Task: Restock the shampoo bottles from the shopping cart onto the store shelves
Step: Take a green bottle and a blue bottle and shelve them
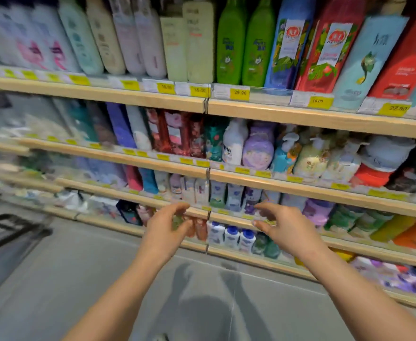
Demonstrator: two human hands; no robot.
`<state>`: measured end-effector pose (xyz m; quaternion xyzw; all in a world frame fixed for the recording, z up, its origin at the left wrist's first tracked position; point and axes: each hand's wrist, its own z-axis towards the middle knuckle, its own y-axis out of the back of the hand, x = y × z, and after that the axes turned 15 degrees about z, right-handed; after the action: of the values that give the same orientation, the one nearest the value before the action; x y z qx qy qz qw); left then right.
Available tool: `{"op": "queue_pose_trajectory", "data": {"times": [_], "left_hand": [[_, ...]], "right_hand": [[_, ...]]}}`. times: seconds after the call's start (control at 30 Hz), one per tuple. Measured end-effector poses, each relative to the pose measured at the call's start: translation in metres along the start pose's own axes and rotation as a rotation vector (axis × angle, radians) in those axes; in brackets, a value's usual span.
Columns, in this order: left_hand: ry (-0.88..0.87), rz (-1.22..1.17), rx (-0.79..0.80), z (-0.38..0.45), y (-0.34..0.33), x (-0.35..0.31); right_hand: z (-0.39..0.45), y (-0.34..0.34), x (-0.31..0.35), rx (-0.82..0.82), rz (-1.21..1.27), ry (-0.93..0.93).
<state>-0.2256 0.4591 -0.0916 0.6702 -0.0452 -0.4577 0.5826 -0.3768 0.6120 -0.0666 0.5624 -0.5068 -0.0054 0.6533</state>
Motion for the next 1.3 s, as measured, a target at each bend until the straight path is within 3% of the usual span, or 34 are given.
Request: {"op": "queue_pose_trajectory", "data": {"times": [0.13, 0.23, 0.73, 1.03, 1.3], "left_hand": [[0.159, -0.087, -0.019, -0.039, 0.023, 0.056], [0.281, -0.138, -0.022, -0.059, 0.049, 0.099], [0.681, -0.153, -0.131, -0.13, 0.232, 0.397], [0.803, -0.205, -0.202, -0.142, 0.293, 0.491], [0.804, -0.205, -0.163, -0.086, 0.337, 0.565]], "right_hand": [[-0.006, -0.054, 0.027, 0.124, 0.528, -0.058], [-0.01, -0.094, 0.058, 0.215, 0.708, -0.09], [-0.006, -0.346, 0.297, 0.554, 0.684, -0.096], [0.017, -0.44, 0.392, 0.74, 0.632, -0.061], [0.09, -0.52, 0.475, 0.841, 0.619, 0.003]]}}
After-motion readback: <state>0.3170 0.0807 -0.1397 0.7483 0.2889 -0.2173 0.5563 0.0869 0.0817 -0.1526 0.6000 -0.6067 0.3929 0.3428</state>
